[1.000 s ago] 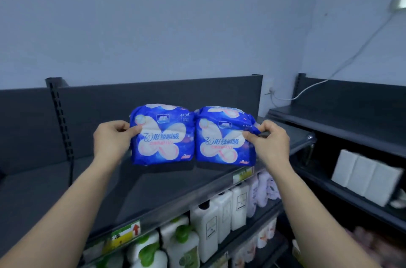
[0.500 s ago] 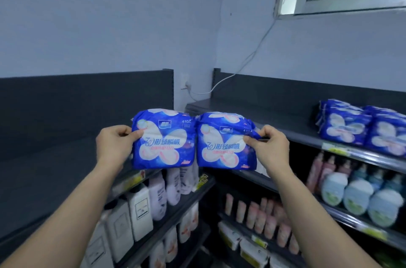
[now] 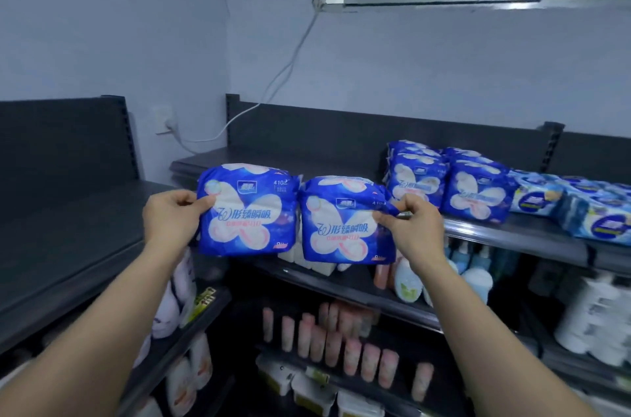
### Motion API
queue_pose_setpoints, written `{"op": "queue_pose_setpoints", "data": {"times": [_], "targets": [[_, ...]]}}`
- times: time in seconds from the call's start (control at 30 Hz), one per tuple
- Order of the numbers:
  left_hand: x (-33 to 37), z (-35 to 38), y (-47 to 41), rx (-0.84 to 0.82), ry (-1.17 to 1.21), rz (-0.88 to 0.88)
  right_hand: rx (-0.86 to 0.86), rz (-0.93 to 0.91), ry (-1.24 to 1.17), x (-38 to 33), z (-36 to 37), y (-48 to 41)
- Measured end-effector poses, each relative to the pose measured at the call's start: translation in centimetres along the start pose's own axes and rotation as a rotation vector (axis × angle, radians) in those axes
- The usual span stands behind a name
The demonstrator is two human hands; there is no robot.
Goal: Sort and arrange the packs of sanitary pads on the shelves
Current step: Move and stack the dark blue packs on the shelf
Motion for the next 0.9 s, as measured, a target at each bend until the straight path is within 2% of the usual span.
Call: {"op": "queue_pose_setpoints", "data": {"times": [0.43,0.67,0.9], "targets": [[0.9,12.9,-16.0,-0.026,0.218,0.032,0.099,0.064,0.021,4.6,1.3,-12.1],[-1.1,17.5,-26.4,-0.036,0.201,0.007,0.157,0.061,0.052,6.2,5.0,-19.5],[-2.5,22.2,-30.9,-0.019,0.216,-0.014,0.191,0.074,0.161,8.3,7.3,-24.0]]}}
Point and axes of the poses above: each hand's wrist, its own y-axis away from the middle knuckle, its own z-axis out of the palm, x = y × z, the point moved 4 cm from there along -y, towards the middle knuckle, and after that the axes turned 12 degrees about -x, right-handed, at the moved point
